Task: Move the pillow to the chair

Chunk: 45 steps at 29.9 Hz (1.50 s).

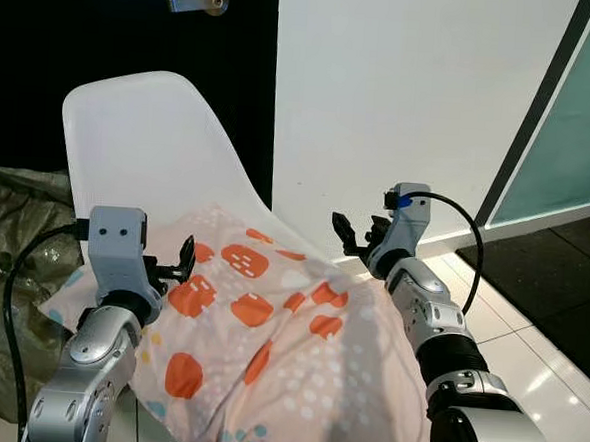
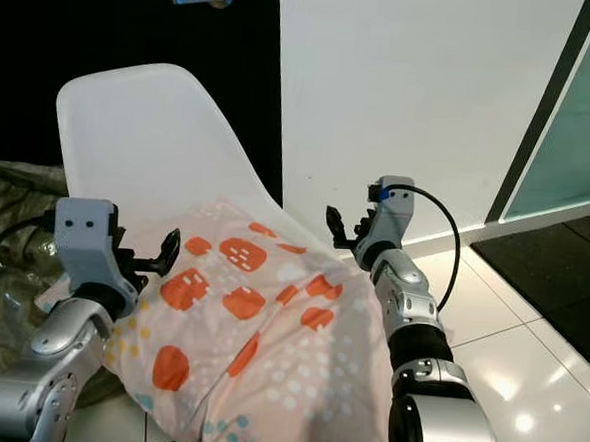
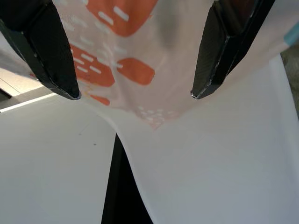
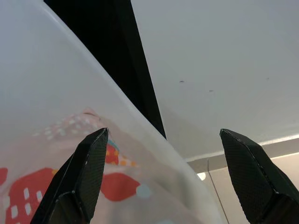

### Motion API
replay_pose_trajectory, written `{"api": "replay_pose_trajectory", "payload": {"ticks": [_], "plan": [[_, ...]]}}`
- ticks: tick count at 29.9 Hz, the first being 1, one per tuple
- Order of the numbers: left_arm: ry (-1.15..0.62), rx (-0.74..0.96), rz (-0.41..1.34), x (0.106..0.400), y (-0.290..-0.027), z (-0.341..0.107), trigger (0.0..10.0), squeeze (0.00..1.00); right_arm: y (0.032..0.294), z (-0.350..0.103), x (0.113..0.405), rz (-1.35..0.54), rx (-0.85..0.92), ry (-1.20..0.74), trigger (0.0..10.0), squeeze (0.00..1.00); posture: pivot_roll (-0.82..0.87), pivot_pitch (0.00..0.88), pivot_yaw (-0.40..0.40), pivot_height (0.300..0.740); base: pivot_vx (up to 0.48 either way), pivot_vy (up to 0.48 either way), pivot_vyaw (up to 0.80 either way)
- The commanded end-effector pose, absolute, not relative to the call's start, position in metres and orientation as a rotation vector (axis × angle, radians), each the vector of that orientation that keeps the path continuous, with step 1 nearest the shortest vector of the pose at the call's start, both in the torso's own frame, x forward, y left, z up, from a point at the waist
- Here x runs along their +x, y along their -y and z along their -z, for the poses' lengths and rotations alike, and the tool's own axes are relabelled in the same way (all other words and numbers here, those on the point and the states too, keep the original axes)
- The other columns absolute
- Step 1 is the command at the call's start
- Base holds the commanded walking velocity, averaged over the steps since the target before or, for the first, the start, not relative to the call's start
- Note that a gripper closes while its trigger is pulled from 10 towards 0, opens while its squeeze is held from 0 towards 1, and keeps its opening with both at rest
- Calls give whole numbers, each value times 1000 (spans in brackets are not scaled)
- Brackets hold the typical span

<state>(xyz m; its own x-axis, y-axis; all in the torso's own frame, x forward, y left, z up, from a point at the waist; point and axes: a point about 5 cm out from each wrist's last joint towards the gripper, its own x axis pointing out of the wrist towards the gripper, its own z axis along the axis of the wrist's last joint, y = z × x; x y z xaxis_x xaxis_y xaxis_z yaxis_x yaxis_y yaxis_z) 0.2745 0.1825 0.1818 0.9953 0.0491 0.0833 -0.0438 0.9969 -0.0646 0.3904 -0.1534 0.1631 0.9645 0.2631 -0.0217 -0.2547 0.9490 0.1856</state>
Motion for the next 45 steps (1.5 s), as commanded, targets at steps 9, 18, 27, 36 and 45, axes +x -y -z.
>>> {"api": "replay_pose_trajectory", "payload": {"ticks": [9, 18, 27, 36, 45], "plan": [[76, -55, -81, 275, -194, -179, 10000, 0, 150, -167, 391, -275, 186, -25, 10000, 0, -80, 0, -43, 618, 0, 0, 0], [75, -48, -96, 274, -199, -180, 10000, 0, 148, -166, 391, -275, 181, -37, 10000, 0, -80, 0, -43, 647, 0, 0, 0], [62, -42, -101, 272, -202, -177, 10000, 0, 151, -163, 391, -261, 163, -58, 10000, 0, -80, 0, -45, 671, 0, 0, 0], [48, -34, -91, 271, -202, -176, 10000, 0, 150, -159, 391, -255, 151, -81, 10000, 0, -78, 0, -43, 696, 0, 0, 0], [31, -19, -74, 270, -201, -172, 10000, 0, 151, -154, 390, -246, 132, -104, 10000, 0, -78, 0, -41, 720, 0, 0, 0]]}}
